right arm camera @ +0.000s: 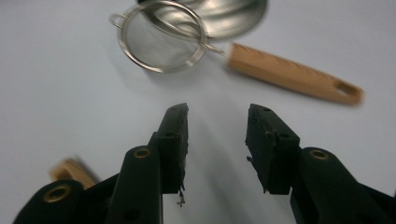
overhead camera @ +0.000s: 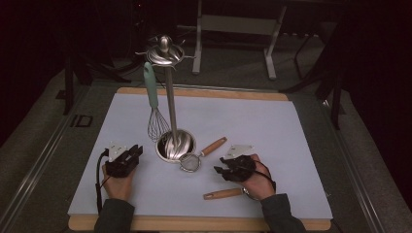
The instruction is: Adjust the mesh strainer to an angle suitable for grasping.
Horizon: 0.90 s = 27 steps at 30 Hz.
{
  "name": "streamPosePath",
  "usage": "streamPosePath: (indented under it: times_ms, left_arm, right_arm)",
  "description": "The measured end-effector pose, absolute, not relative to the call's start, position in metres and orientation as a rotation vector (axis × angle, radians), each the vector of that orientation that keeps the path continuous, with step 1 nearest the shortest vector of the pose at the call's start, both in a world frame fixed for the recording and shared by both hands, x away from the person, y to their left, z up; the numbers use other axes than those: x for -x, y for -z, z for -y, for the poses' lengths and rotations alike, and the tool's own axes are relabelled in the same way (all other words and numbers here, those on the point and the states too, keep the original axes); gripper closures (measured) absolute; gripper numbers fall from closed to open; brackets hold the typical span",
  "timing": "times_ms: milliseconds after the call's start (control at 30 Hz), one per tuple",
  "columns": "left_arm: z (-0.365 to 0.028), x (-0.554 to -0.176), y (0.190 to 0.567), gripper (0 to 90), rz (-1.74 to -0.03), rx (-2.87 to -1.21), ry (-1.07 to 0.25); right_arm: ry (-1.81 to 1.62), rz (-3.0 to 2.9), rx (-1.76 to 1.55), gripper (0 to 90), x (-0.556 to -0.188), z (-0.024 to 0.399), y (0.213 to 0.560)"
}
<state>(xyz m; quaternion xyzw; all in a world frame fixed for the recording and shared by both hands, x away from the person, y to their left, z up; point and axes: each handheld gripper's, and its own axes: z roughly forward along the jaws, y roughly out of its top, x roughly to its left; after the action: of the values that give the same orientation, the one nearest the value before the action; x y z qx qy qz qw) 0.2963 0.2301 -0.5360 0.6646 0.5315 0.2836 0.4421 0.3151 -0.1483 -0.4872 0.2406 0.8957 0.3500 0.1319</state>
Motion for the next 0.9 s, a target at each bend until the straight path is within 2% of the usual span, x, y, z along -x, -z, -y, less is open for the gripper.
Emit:
streamPosePath:
  times_ms: [133, 533, 900]
  left_arm:
    - [-0.229, -0.297, 0.537, 75.2, -1.312, -1.658, -0.706]
    - [-0.227, -0.297, 0.538, 74.6, -1.297, -1.677, -0.701]
    - [-0.227, -0.296, 0.538, 74.3, -1.293, -1.678, -0.696]
  right_arm:
    - [-1.023, -2.61, -0.637, 64.1, -0.311, 0.129, 0.486]
    - [-1.002, -2.677, -0.466, 68.4, -0.303, 0.07, 0.492]
    - [-0.874, -2.705, -0.375, 74.7, -0.312, 0.042, 0.505]
